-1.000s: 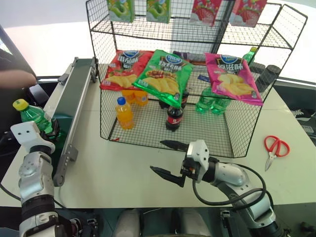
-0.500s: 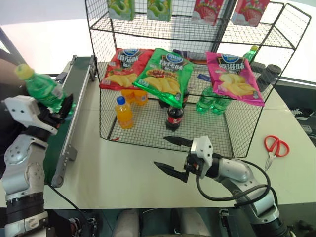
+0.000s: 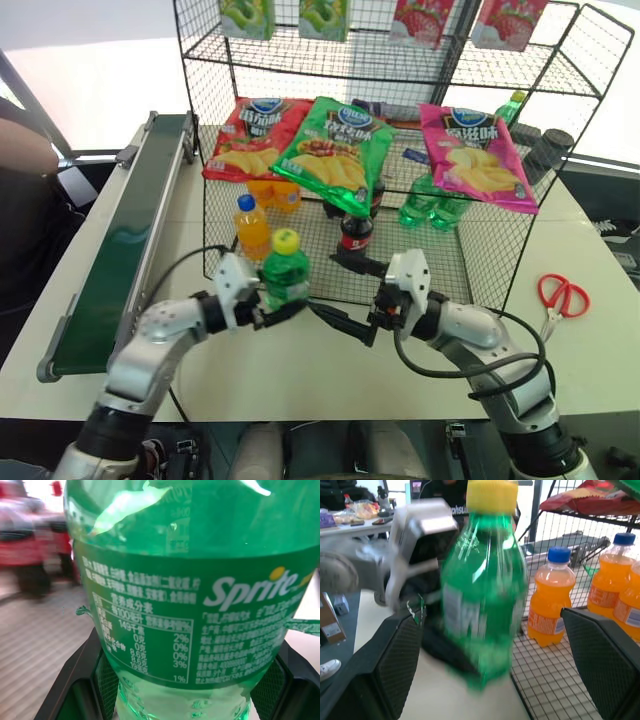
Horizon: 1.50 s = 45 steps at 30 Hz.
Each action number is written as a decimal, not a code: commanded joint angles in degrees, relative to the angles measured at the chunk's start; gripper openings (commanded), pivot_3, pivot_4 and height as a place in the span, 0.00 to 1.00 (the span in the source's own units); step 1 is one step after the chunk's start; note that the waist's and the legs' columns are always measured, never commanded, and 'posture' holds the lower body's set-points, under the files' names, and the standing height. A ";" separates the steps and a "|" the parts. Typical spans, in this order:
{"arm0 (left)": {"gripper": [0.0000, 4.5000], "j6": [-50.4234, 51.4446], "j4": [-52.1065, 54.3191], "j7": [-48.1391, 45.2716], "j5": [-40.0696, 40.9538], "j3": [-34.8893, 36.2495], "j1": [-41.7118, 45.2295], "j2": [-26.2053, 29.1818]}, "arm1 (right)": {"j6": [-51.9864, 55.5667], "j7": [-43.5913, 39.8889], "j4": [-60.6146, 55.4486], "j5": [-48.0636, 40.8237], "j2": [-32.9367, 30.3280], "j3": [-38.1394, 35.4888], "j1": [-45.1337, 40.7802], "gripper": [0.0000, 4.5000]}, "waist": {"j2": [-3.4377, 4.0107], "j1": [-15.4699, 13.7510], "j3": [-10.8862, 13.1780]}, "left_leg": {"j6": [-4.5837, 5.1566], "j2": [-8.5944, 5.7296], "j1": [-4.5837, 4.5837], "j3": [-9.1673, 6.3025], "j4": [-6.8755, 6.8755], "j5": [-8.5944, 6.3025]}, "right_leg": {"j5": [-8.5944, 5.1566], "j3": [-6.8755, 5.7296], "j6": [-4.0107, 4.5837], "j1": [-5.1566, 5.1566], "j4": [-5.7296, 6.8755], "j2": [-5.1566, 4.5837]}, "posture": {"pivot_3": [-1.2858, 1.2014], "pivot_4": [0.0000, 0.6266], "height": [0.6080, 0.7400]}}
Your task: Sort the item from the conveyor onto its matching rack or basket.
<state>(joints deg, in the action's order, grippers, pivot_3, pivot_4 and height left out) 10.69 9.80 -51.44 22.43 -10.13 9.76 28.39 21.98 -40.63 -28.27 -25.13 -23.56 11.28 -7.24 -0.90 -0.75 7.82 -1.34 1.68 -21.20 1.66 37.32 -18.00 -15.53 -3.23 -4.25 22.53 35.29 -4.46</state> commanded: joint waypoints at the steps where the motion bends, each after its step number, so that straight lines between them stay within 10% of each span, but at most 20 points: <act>1: 0.62 -4.99 -2.35 -3.28 -2.17 -1.87 4.84 -2.09 | 1.56 1.68 -2.46 -1.06 0.55 -0.72 -0.10 1.00 | 0.00 0.02 0.00 | 0.00 0.00 0.00 0.00 0.02 0.00 | 0.00 0.00 0.00 0.00 0.02 0.04 | 0.52 0.24 1.00; 16: 0.62 -8.29 -7.98 -8.93 -4.18 -4.18 10.53 -7.14 | 2.09 2.99 -2.33 -0.87 0.25 -1.43 2.18 1.00 | 0.00 0.09 -0.01 | 0.03 0.15 0.03 -0.11 0.11 0.00 | 0.00 0.04 -0.02 -0.02 0.07 0.69 | 0.52 0.24 1.00; 21: 0.62 -8.84 -7.96 -8.78 -4.69 -3.94 10.53 -7.28 | 2.32 2.59 -2.05 -1.60 0.48 -1.59 2.23 0.66 | 0.00 0.03 -0.01 | 0.03 0.16 0.02 -0.13 0.11 0.00 | 0.00 0.04 -0.02 -0.02 0.06 0.71 | 0.52 0.24 1.00; 24: 0.62 -7.03 -7.32 -9.01 -3.56 -3.71 10.30 -7.25 | 1.93 2.72 -1.86 -1.42 0.75 -1.64 2.07 0.66 | 0.00 0.03 -0.01 | 0.03 0.17 0.03 -0.13 0.11 0.00 | 0.00 0.04 -0.02 -0.02 0.07 0.71 | 0.52 0.24 1.00; 28: 0.99 -5.28 -7.49 -8.39 -3.73 -3.34 10.21 -6.71 | 0.67 4.03 -1.15 -0.55 1.81 -2.30 1.69 0.66 | 0.00 0.04 -0.01 | 0.03 0.17 0.03 -0.13 0.12 0.00 | 0.00 0.04 -0.02 -0.02 0.06 0.71 | 0.52 0.24 1.00; 45: 0.99 -4.00 -3.98 -0.63 -4.58 3.18 1.54 -2.62 | -12.39 21.87 13.08 9.22 6.79 -20.21 7.02 0.66 | 0.07 0.06 -0.02 | 0.02 0.20 0.04 -0.11 0.11 0.00 | 0.00 0.13 -0.01 -0.04 0.10 0.65 | 0.52 0.24 1.00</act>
<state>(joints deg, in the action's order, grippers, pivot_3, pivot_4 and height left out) 7.26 3.56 -53.08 17.08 -7.92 11.14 26.31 13.09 -20.13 -14.78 -15.95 -17.59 -6.47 0.50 -0.82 -0.69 7.81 -1.32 1.88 -21.14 1.55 37.42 -18.00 -15.53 -3.09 -4.27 22.49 35.41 -3.81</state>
